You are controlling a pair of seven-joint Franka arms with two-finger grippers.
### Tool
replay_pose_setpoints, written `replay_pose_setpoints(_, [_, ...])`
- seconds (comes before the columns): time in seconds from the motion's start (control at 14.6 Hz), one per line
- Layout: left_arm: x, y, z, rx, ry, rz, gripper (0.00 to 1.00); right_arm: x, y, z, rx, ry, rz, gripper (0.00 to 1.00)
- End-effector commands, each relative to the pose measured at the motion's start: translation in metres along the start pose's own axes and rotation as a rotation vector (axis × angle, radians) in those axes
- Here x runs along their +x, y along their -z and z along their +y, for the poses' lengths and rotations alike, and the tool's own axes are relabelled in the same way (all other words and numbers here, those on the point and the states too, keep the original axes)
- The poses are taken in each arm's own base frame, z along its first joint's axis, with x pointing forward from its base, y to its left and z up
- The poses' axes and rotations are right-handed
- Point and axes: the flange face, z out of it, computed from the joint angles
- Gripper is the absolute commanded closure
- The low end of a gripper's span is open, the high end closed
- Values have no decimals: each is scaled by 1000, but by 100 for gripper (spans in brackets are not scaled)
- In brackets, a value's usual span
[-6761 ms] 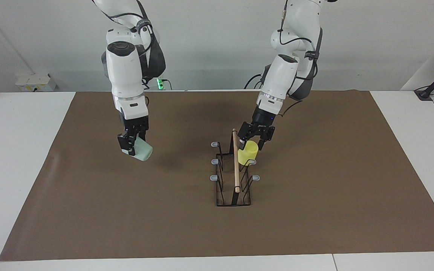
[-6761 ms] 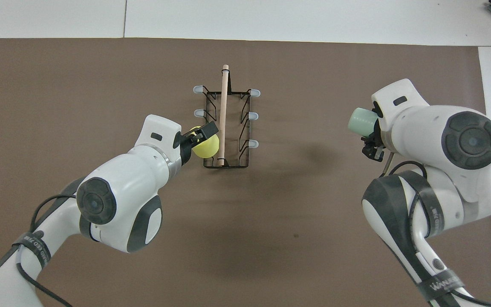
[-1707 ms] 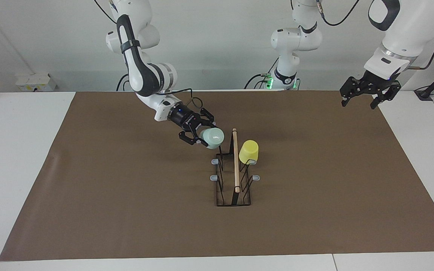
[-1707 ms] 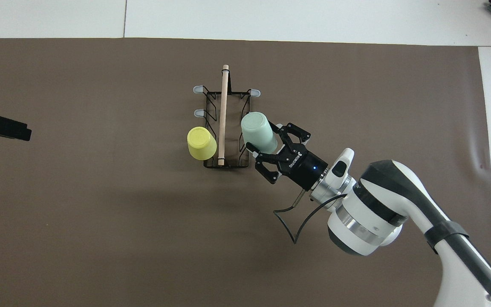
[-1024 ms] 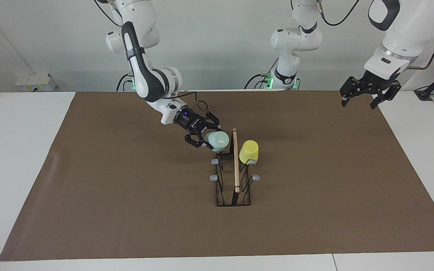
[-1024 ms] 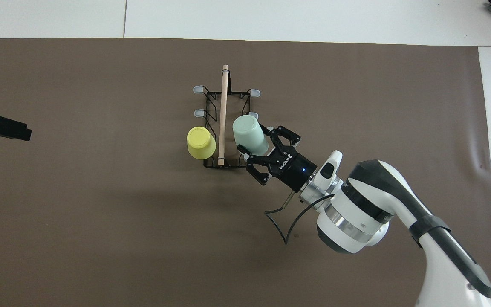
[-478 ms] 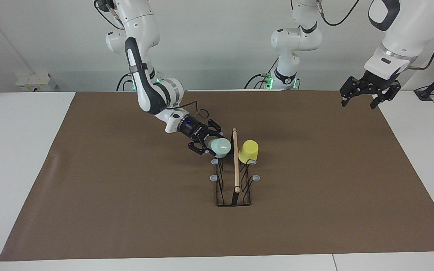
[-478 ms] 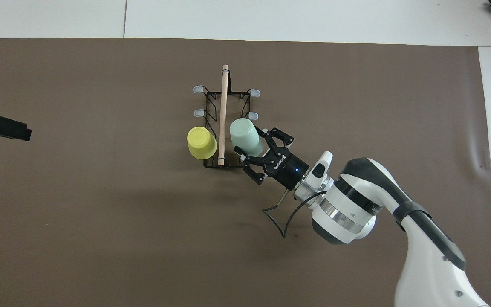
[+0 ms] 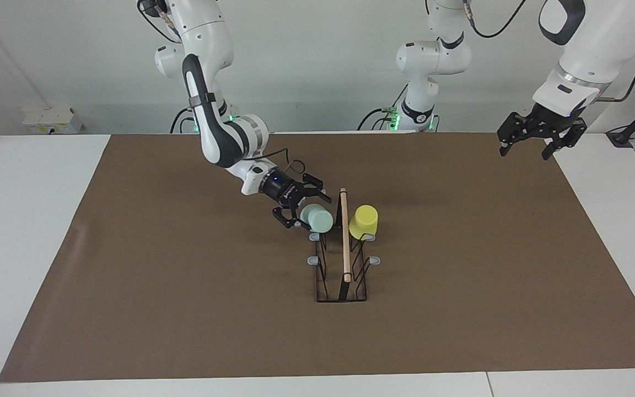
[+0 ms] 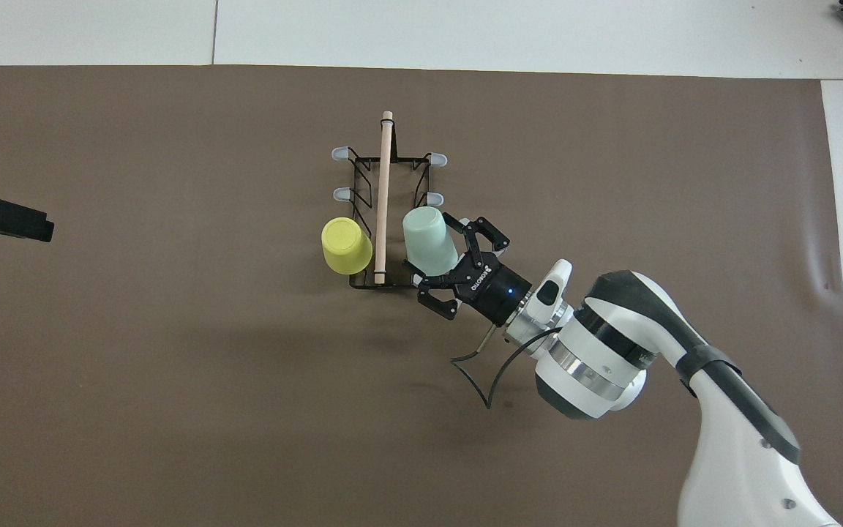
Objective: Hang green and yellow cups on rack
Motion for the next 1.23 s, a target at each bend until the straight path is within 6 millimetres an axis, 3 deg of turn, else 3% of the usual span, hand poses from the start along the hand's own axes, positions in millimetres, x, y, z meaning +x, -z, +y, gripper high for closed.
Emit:
replay_pose_setpoints(0.0, [-10,2,0,13,-1,-7,0,0,0,-1,-53,-9,7,0])
replay_pose_setpoints(0.55, [-10,2,0,13,-1,-7,0,-3,5,-2,-81,-42,-45,0])
replay_pose_setpoints(0.89, [-10,2,0,13,-1,-7,0,31,21,-12,-142,-73,-140,0])
replay_pose_setpoints(1.16, [-10,2,0,13,-1,-7,0,37,23,-26,-152,-121,-179,0])
